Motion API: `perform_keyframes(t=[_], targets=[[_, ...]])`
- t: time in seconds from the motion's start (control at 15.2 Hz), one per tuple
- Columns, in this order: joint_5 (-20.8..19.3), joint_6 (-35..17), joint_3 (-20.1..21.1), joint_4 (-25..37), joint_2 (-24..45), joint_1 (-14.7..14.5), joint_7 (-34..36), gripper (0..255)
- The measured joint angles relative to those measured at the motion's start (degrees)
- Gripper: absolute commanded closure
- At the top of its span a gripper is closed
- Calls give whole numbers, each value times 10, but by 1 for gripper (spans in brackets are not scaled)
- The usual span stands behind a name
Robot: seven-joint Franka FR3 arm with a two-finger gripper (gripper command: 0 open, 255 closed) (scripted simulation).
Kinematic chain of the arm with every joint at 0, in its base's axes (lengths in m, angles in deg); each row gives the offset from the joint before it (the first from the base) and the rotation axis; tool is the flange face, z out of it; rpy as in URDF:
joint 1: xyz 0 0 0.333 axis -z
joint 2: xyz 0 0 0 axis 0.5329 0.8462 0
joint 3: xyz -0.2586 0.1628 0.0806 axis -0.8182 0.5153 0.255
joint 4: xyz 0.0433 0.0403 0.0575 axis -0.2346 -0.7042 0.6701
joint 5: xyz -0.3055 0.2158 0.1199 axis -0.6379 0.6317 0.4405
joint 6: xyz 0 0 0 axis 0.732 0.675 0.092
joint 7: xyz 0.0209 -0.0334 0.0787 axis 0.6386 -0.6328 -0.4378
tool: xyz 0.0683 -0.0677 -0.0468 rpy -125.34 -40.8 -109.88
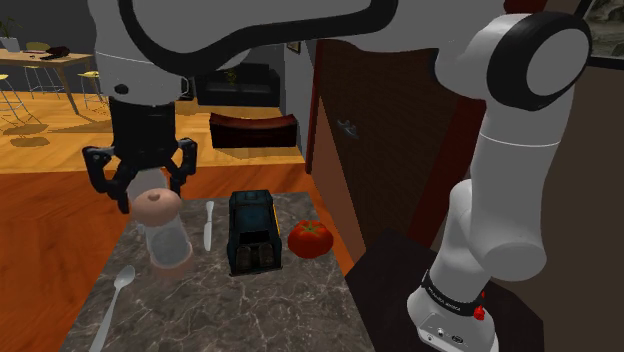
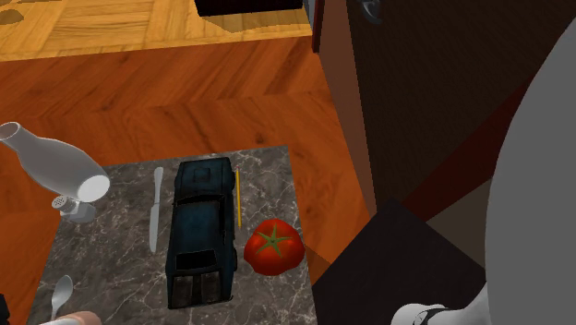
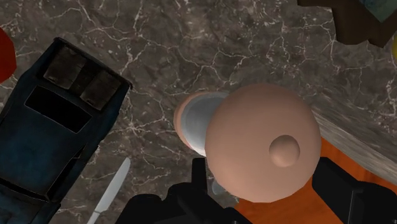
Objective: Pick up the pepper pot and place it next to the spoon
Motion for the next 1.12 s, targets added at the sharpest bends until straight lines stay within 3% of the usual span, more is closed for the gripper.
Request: perform_keyframes(t=[1.12], targets=[[-3, -126, -1, -109, 18, -1, -6, 255]])
